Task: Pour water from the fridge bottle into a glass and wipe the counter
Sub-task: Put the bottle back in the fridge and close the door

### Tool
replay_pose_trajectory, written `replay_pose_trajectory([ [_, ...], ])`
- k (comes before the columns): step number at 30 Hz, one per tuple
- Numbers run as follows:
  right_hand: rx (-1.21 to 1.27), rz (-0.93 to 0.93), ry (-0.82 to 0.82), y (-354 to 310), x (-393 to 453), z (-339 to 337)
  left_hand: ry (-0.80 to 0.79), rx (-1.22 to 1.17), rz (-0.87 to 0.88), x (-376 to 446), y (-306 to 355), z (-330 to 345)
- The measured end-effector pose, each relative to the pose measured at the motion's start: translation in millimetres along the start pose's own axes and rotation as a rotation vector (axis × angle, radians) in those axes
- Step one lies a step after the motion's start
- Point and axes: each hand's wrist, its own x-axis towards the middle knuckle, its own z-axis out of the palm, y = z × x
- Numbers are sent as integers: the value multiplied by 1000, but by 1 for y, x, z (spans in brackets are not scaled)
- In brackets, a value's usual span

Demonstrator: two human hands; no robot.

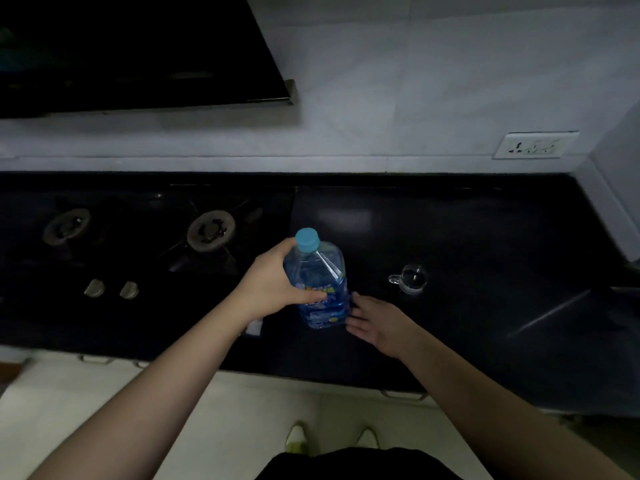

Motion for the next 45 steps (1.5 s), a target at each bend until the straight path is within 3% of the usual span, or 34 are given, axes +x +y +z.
replay_pose_trajectory([
  [15, -288, 138, -199, 32, -15, 56, 256, 48, -137, -115, -18, -15],
  [22, -430, 216, -393, 68, -28, 107, 434, 47, -259, -194, -36, -29],
  [34, -709, 245, -524, 191, -101, 184, 704, -3, -438, -381, -61, -24],
  [45, -933, 326, -659, 317, -174, 216, 902, 3, -569, -547, -69, 13],
])
